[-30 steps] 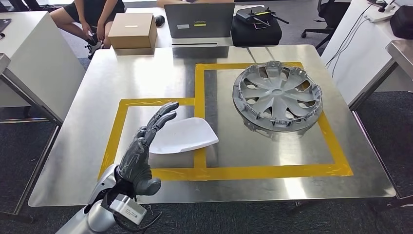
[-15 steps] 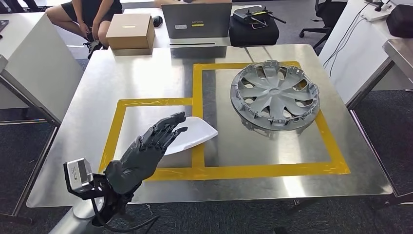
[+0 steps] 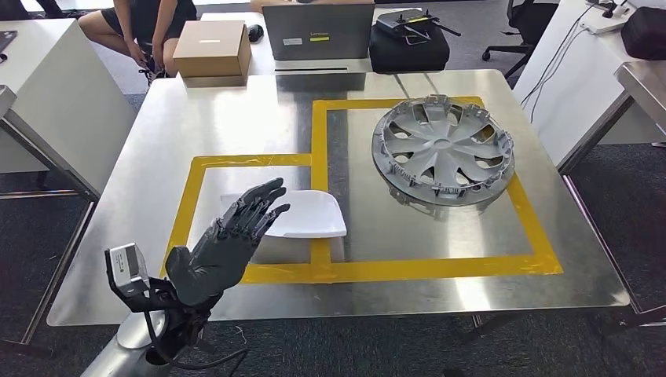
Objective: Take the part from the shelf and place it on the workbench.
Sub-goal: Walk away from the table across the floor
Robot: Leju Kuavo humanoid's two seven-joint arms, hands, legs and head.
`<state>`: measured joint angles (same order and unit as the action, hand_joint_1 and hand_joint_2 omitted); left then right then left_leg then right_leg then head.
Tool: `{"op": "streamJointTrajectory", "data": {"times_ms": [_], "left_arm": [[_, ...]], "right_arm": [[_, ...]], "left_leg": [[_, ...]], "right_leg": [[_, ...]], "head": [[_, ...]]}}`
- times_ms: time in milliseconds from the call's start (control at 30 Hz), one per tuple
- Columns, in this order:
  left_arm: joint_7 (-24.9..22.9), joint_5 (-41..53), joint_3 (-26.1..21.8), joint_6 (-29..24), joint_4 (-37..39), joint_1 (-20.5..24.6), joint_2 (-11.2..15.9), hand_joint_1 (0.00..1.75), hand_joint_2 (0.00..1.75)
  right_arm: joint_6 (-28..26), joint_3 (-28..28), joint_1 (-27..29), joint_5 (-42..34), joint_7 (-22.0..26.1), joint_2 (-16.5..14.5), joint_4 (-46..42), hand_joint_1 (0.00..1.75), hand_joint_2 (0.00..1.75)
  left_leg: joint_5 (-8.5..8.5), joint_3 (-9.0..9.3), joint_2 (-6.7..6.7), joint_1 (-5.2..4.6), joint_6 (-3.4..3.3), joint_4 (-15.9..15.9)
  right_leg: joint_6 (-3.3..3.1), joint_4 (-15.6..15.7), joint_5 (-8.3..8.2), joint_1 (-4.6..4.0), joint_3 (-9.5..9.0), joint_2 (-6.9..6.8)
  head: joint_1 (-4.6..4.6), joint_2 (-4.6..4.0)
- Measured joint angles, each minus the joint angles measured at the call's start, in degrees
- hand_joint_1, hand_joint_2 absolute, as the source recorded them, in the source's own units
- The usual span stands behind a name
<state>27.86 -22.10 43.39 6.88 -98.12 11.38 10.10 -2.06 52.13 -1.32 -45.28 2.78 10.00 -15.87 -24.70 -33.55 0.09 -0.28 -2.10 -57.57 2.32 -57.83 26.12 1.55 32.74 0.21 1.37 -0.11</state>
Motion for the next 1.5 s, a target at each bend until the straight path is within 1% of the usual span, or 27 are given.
{"op": "streamJointTrajectory", "data": {"times_ms": [67, 100, 200, 267, 300, 400, 467, 533, 600, 633, 700, 733, 800, 833, 900, 967, 1000, 1067, 1100, 1167, 1233, 1267, 1300, 1333, 1367, 1433, 1500], "left_arm": [[1.45, -1.24, -0.89, 1.42, 0.46, -1.07, 0.08, 0.0, 0.0], [2.03, -1.86, -1.4, 2.41, 0.77, -1.61, 0.13, 0.0, 0.0], [2.86, -3.11, -2.92, 5.13, 2.18, -3.32, 0.23, 0.0, 0.0], [3.0, -3.3, -3.87, 5.98, 3.6, -4.48, 0.32, 0.0, 0.0], [2.94, -3.28, -4.36, 6.09, 4.44, -4.97, 0.35, 0.0, 0.0], [1.8, -2.4, -5.95, 4.4, 7.83, -5.79, 0.28, 0.0, 0.0], [1.03, -1.26, -7.1, 2.37, 10.99, -6.19, 0.1, 0.0, 0.0], [0.63, -0.04, -8.22, 0.38, 14.74, -6.73, -0.14, 0.0, 0.0], [0.11, 1.19, -9.26, -1.94, 18.91, -7.21, -0.63, 0.0, 0.0], [-0.25, 1.63, -9.77, -3.35, 21.11, -7.45, -0.93, 0.0, 0.0], [-0.81, 2.03, -10.7, -6.57, 25.73, -8.03, -1.44, 0.0, 0.0], [-0.82, 2.06, -11.14, -8.01, 28.21, -8.42, -1.65, 0.0, 0.0], [-0.18, 1.58, -11.85, -9.65, 32.59, -8.99, -1.94, 0.0, 0.0], [0.2, 1.26, -12.13, -9.97, 34.48, -9.1, -2.07, 0.0, 0.0], [1.27, 0.68, -12.47, -10.58, 38.13, -9.11, -2.4, 0.0, 0.0], [2.11, 0.3, -12.58, -11.22, 41.28, -9.39, -2.66, 0.0, 0.0], [2.28, 0.18, -12.58, -11.43, 42.29, -9.59, -2.72, 0.0, 0.0], [2.45, 0.0, -12.56, -11.6, 43.7, -9.87, -2.78, 0.0, 0.0], [2.46, -0.05, -12.55, -11.66, 44.26, -9.99, -2.81, 0.0, 0.0], [2.47, -0.09, -12.55, -11.81, 45.13, -10.2, -2.83, 0.0, 0.0], [2.47, -0.13, -12.56, -11.9, 45.76, -10.29, -2.82, 0.0, 0.0], [2.47, -0.15, -12.56, -11.91, 46.05, -10.31, -2.83, 0.0, 0.0], [2.47, -0.15, -12.55, -11.91, 46.29, -10.32, -2.83, 0.0, 0.0], [2.47, -0.16, -12.55, -11.91, 46.48, -10.32, -2.83, 0.0, 0.0], [2.48, -0.2, -12.55, -11.92, 46.62, -10.31, -2.83, 0.0, 0.0], [2.69, -0.28, -12.53, -11.99, 46.54, -10.22, -2.82, 0.0, 0.0], [3.15, -0.29, -12.47, -12.08, 45.97, -10.24, -2.77, 0.0, 0.0]], "right_arm": [[0.37, 0.02, 0.15, -0.31, -0.07, -0.11, 0.11, 0.0, 0.0], [0.52, 0.03, 0.19, -0.49, -0.07, -0.16, 0.18, 0.0, 0.0], [0.75, 0.13, 0.26, -0.98, 0.06, -0.32, 0.43, 0.0, 0.0], [0.79, 0.32, 0.39, -1.23, 0.28, -0.42, 0.6, 0.0, 0.0], [0.79, 0.41, 0.49, -1.4, 0.49, -0.47, 0.67, 0.0, 0.0], [0.78, 0.55, 0.86, -2.04, 1.29, -0.86, 0.86, 0.0, 0.0], [0.74, 0.61, 0.99, -2.48, 1.75, -1.21, 1.01, 0.0, 0.0], [0.67, 0.63, 1.18, -2.94, 2.2, -1.42, 1.16, 0.0, 0.0], [0.62, 0.68, 1.64, -3.3, 2.63, -1.57, 1.24, 0.0, 0.0], [0.61, 0.72, 1.88, -3.4, 2.84, -1.6, 1.26, 0.0, 0.0], [0.53, 0.81, 2.15, -3.47, 3.08, -1.5, 1.27, 0.0, 0.0], [0.49, 0.87, 2.24, -3.52, 3.13, -1.4, 1.27, 0.0, 0.0], [0.38, 1.04, 2.42, -3.69, 3.18, -1.21, 1.27, 0.0, 0.0], [0.33, 1.15, 2.47, -3.8, 3.19, -1.16, 1.27, 0.0, 0.0], [0.25, 1.36, 2.34, -4.02, 3.26, -1.1, 1.27, 0.0, 0.0], [0.2, 1.51, 2.16, -4.22, 3.33, -1.02, 1.27, 0.0, 0.0], [0.19, 1.61, 2.15, -4.28, 3.34, -0.97, 1.28, 0.0, 0.0], [0.18, 1.9, 2.36, -4.35, 3.34, -0.91, 1.32, 0.0, 0.0], [0.18, 2.06, 2.35, -4.38, 3.34, -0.9, 1.33, 0.0, 0.0], [0.18, 2.29, 2.29, -4.42, 3.34, -0.9, 1.35, 0.0, 0.0], [0.18, 2.35, 2.3, -4.44, 3.34, -0.86, 1.35, 0.0, 0.0], [0.18, 2.37, 2.33, -4.45, 3.34, -0.86, 1.35, 0.0, 0.0], [0.18, 2.38, 2.37, -4.45, 3.34, -0.86, 1.35, 0.0, 0.0], [0.18, 2.39, 2.4, -4.45, 3.34, -0.86, 1.35, 0.0, 0.0], [0.18, 2.42, 2.41, -4.45, 3.34, -0.87, 1.35, 0.0, 0.0], [0.18, 2.56, 2.35, -4.41, 3.37, -0.87, 1.35, 0.0, 0.0], [0.23, 2.91, 2.22, -4.31, 3.42, -0.82, 1.35, 0.0, 0.0]], "left_leg": [[-0.47, -0.3, -0.02, 0.27, 0.58, -0.45], [-1.72, -0.76, -0.04, 0.41, 0.91, -1.64], [-8.61, -4.29, -0.08, 0.78, 1.84, -11.43], [-10.87, -5.2, -0.08, 0.93, 2.01, -15.99], [-10.46, -3.95, -0.08, 0.95, 1.9, -14.99], [-7.05, 4.2, -0.1, 0.7, 0.93, -2.95], [-6.11, 6.37, -0.14, 0.16, 0.18, 1.09], [-5.04, 5.98, -0.15, -0.28, -0.53, 1.38], [-3.23, 5.42, 0.04, -0.12, -1.21, 2.3], [-2.19, 4.86, 0.13, 0.03, -1.52, 2.77], [-0.75, 3.36, 0.24, 0.05, -1.86, 2.91], [-0.12, 2.54, 0.32, -0.04, -1.86, 2.85], [1.09, 0.83, 0.48, -0.16, -1.72, 2.64], [1.63, -0.15, 0.51, -0.16, -1.58, 2.42], [2.44, -1.86, 0.47, -0.23, -1.14, 1.52], [3.05, -2.87, 0.56, -0.36, -0.58, 0.58], [3.41, -3.13, 0.62, -0.36, -0.27, 0.33], [3.83, -3.5, 0.47, -0.11, 0.42, 0.12], [2.94, -3.87, 0.31, 0.07, 0.83, -0.45], [-1.91, -5.29, 0.08, 0.45, 1.69, -4.67], [-7.23, -6.99, 0.07, 0.78, 2.34, -12.21], [-8.2, -7.25, 0.08, 0.91, 2.52, -15.19], [-7.88, -6.64, 0.08, 1.01, 2.61, -16.41], [-6.61, -4.98, 0.08, 1.08, 2.61, -15.46], [-5.09, -2.27, 0.07, 1.13, 2.52, -12.42], [-4.34, 3.88, -0.11, 1.04, 2.01, -3.68], [-5.02, 6.72, -0.34, 0.63, 1.24, 1.19]], "right_leg": [[-0.78, 0.07, -0.48, 0.17, 0.28, 0.02], [-1.21, 0.16, -0.76, 0.3, 0.48, -0.01], [-2.18, 0.21, -1.73, 0.26, 1.78, -0.13], [-2.27, 0.17, -2.55, 0.1, 2.91, -0.15], [-2.21, 0.17, -2.97, 0.03, 3.43, -0.13], [-1.72, 0.32, -4.28, -0.18, 4.35, -0.07], [-1.07, 0.61, -5.07, -0.11, 4.31, -0.11], [-0.28, 1.26, -5.99, 0.04, 4.16, -0.14], [-0.21, 0.73, -5.09, 0.0, 4.69, -0.15], [-0.59, -1.01, -3.2, -0.09, 5.44, -0.16], [-1.5, -7.9, 2.29, -0.11, 7.42, -0.18], [-1.54, -11.71, 4.29, -0.11, 8.16, -0.19], [-0.75, -15.57, 5.07, -0.09, 7.5, -0.21], [-0.16, -14.5, 4.19, -0.05, 5.67, -0.22], [0.54, -7.03, 3.04, -0.04, -0.66, -0.22], [0.26, -0.09, 3.9, -0.23, -5.42, -0.13], [-0.05, 1.3, 4.44, -0.42, -6.1, -0.08], [-0.83, 1.46, 3.94, -0.36, -5.3, -0.21], [-1.4, 1.45, 3.46, -0.26, -4.87, -0.33], [-2.3, 1.52, 2.25, -0.05, -3.73, -0.53], [-2.51, 1.44, 0.93, -0.12, -2.33, -0.55], [-2.44, 1.38, 0.27, -0.15, -1.59, -0.55], [-2.31, 1.33, -0.32, -0.16, -0.84, -0.55], [-2.13, 1.28, -0.84, -0.15, -0.16, -0.54], [-1.93, 1.24, -1.34, -0.13, 0.43, -0.52], [-1.3, 1.2, -2.28, -0.21, 1.27, -0.5], [-0.46, 1.38, -3.33, -0.23, 1.67, -0.52]], "head": [[-0.01, 0.0], [0.02, 0.0], [0.11, 0.0], [0.12, 0.0], [0.12, 0.0], [0.06, 0.0], [0.04, 0.0], [0.08, 0.0], [0.03, 0.0], [-0.05, 0.0], [-0.2, 0.0], [-0.23, 0.0], [-0.22, 0.0], [-0.22, 0.0], [-0.23, 0.0], [-0.11, 0.0], [-0.06, 0.0], [-0.03, 0.0], [0.0, 0.0], [0.08, 0.0], [0.19, 0.0], [0.19, 0.0], [0.2, 0.0], [0.2, 0.0], [0.2, 0.0], [0.17, 0.0], [0.15, 0.0]]}}
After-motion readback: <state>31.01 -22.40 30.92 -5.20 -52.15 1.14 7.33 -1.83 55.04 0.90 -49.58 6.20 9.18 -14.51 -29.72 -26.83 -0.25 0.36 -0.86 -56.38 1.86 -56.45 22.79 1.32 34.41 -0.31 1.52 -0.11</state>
